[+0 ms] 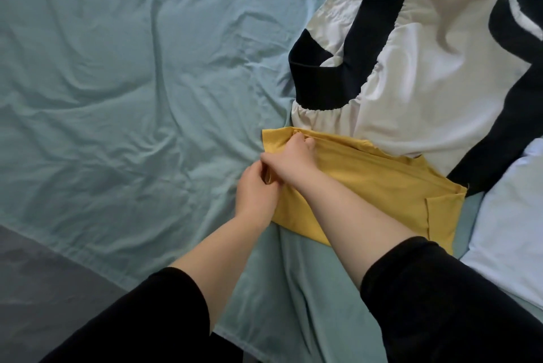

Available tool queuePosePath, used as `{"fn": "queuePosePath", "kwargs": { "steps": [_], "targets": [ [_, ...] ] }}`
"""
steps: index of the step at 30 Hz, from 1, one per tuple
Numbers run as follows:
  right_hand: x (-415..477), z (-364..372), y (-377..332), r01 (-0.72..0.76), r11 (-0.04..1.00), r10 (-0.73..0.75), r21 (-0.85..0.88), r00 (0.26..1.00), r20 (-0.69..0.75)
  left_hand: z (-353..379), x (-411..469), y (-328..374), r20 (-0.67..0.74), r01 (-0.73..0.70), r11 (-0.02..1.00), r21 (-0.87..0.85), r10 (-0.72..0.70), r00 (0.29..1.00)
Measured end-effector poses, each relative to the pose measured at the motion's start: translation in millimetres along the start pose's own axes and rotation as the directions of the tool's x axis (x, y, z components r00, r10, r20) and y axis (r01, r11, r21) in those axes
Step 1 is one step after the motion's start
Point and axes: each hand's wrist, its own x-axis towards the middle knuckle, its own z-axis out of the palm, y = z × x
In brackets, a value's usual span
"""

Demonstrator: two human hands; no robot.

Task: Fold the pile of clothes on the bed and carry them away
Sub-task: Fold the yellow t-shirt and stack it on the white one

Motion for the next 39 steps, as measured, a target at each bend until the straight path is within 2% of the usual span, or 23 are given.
{"fn": "queuePosePath", "kwargs": {
  "steps": [5, 8, 11, 12, 14, 16, 18, 21, 23, 25, 26, 27, 28, 29, 30, 32, 34, 36, 39],
  "targets": [
    [-2.5, 2.0, -0.2, 0.051, 0.988, -0.055, -0.148, 0.998, -0.021, 5.6, -13.3, -12.5, -0.016, -0.012, 0.999, 0.035, 0.012, 1.0],
    [-3.7, -3.3, 6.2, 0.128, 0.977, -0.115, -0.17, 0.99, 0.083, 7.0, -18.1, -17.6, -0.015, -0.059, 0.987, 0.152, 0.062, 0.998],
    [-3.4, -11.9, 16.8, 0.198, 0.974, -0.177, -0.113, 0.969, 0.17, 8.1, -20.6, -21.0, 0.02, -0.123, 0.966, 0.229, 0.121, 0.992],
    [-3.0, -14.6, 21.3, 0.223, 0.973, -0.213, -0.067, 0.969, 0.127, 8.5, -20.9, -21.3, 0.021, -0.129, 0.963, 0.238, 0.127, 0.992],
    [-3.8, -17.7, 32.2, 0.265, 0.959, -0.259, 0.103, 0.963, -0.073, 9.7, -20.2, -21.5, 0.022, -0.133, 0.957, 0.257, 0.132, 0.991],
    [-6.8, -18.9, 43.6, 0.268, 0.906, -0.193, 0.329, 0.951, -0.243, 10.2, -19.2, -22.0, 0.032, -0.141, 0.949, 0.283, 0.138, 0.99],
    [-6.2, -19.3, 54.6, 0.236, 0.848, -0.083, 0.474, 0.943, -0.322, 9.6, -18.9, -22.6, 0.039, -0.149, 0.942, 0.301, 0.144, 0.989],
    [-4.0, -27.0, 67.0, 0.192, 0.803, 0.046, 0.564, 0.924, -0.379, 9.2, -20.0, -21.4, 0.046, -0.135, 0.944, 0.3, 0.127, 0.991],
    [-10.2, -34.3, 72.1, 0.252, 0.798, 0.035, 0.548, 0.888, -0.459, 10.1, -20.0, -17.9, 0.035, -0.088, 0.955, 0.282, 0.081, 0.996],
    [-20.7, -36.7, 75.8, 0.343, 0.796, -0.041, 0.498, 0.852, -0.522, 11.5, -17.2, -12.8, 0.015, -0.036, 0.961, 0.275, 0.033, 0.999],
    [-24.9, -35.8, 76.7, 0.354, 0.789, -0.085, 0.502, 0.872, -0.481, 12.8, -14.7, -10.2, -0.001, -0.013, 0.959, 0.282, 0.014, 1.0],
    [-27.9, -33.4, 76.1, 0.321, 0.791, -0.129, 0.521, 0.92, -0.37, 14.2, -12.1, -7.8, -0.02, 0.006, 0.956, 0.294, 0.0, 1.0],
    [-28.7, -30.1, 74.4, 0.258, 0.796, -0.173, 0.547, 0.964, -0.203, 16.0, -9.4, -6.1, -0.04, 0.021, 0.952, 0.306, -0.009, 0.999],
    [-26.2, -27.6, 71.9, 0.18, 0.806, -0.193, 0.565, 0.98, -0.037, 18.0, -7.0, -4.8, -0.054, 0.033, 0.948, 0.318, -0.016, 0.998],
    [-21.2, -27.3, 68.5, 0.108, 0.805, -0.178, 0.583, 0.982, 0.064, 20.0, -4.9, -3.5, -0.06, 0.044, 0.943, 0.331, -0.026, 0.998],
    [-6.5, -34.5, 61.0, 0.002, 0.751, -0.045, 0.661, 0.998, 0.048, 23.8, -1.9, -2.0, -0.055, 0.069, 0.931, 0.358, -0.053, 0.997],
    [5.9, -48.0, 56.1, 0.026, 0.705, 0.062, 0.708, 0.993, -0.098, 25.0, -1.5, -1.2, -0.052, 0.084, 0.924, 0.373, -0.07, 0.996],
    [8.2, -54.6, 53.5, 0.074, 0.755, 0.071, 0.652, 0.979, -0.193, 24.7, -3.3, 0.0, -0.04, 0.082, 0.926, 0.369, -0.072, 0.997],
    [-6.6, -39.9, 49.2, 0.036, 0.772, 0.079, 0.635, 0.985, -0.153, 24.8, -11.0, 1.3, -0.022, 0.06, 0.926, 0.372, -0.056, 0.998]
  ]
}}
